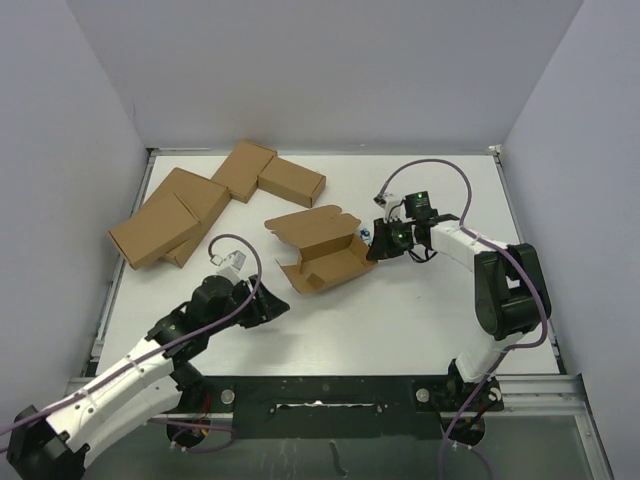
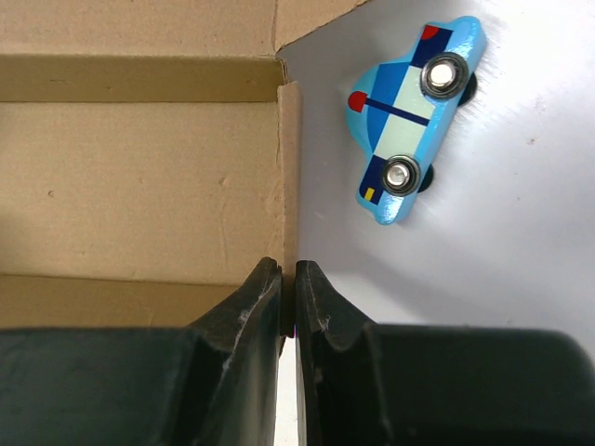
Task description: Fold the paper box
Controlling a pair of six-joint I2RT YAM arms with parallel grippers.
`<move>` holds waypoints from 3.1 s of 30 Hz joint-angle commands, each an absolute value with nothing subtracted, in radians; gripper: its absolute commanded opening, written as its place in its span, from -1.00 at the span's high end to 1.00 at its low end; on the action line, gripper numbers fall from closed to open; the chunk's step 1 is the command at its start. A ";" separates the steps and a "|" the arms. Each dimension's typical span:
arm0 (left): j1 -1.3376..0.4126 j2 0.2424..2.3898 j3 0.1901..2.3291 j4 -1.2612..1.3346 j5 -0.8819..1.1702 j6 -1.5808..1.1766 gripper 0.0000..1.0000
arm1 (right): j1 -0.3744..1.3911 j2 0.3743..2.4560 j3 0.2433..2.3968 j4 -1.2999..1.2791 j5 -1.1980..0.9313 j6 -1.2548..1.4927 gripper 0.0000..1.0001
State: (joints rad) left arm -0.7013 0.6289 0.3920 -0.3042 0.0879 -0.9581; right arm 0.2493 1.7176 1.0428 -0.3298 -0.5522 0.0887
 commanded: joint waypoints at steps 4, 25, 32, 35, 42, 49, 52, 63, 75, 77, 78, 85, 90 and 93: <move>-0.695 0.883 0.417 0.114 0.067 -0.950 0.03 | 0.254 1.671 1.043 -0.291 -0.610 0.105 1.00; -0.674 1.050 0.401 0.452 0.019 -1.057 -0.11 | 0.282 1.674 1.045 -0.290 -0.615 0.092 1.00; -0.675 1.108 0.438 0.425 0.032 -1.084 -0.16 | 0.300 1.663 1.046 -0.292 -0.563 0.074 1.00; -0.677 1.117 0.440 0.383 0.023 -1.106 -0.17 | 0.307 1.659 1.046 -0.293 -0.541 0.066 1.00; -0.681 1.152 0.477 0.282 0.011 -1.124 -0.23 | 0.346 1.674 1.057 -0.305 -0.486 0.039 1.00; -0.683 1.239 0.560 0.087 0.018 -1.149 -0.24 | 0.369 1.685 1.062 -0.310 -0.448 0.021 1.00; -0.690 1.261 0.575 0.047 0.024 -1.152 -0.23 | 0.373 1.691 1.064 -0.313 -0.438 0.015 1.00; -0.722 1.344 0.658 -0.128 0.004 -1.136 -0.09 | 0.432 1.686 1.066 -0.311 -0.368 -0.013 1.00; -0.779 1.422 0.772 -0.350 -0.096 -1.135 0.32 | 0.502 1.678 1.068 -0.306 -0.290 -0.044 1.00; -0.796 1.441 0.793 -0.408 -0.127 -1.152 0.38 | 0.519 1.678 1.069 -0.304 -0.261 -0.054 1.00; -0.805 1.453 0.811 -0.436 -0.143 -1.163 0.40 | 0.525 1.677 1.069 -0.302 -0.245 -0.057 1.00; -0.816 1.519 0.832 -0.482 -0.170 -1.186 0.57 | 0.588 1.658 1.068 -0.287 -0.169 -0.056 1.00; -0.809 1.566 0.836 -0.505 -0.189 -1.174 1.00 | 0.630 1.636 1.066 -0.279 -0.128 -0.079 1.00; -0.806 1.583 0.833 -0.523 -0.194 -1.179 1.00 | 0.654 1.615 1.063 -0.272 -0.103 -0.093 1.00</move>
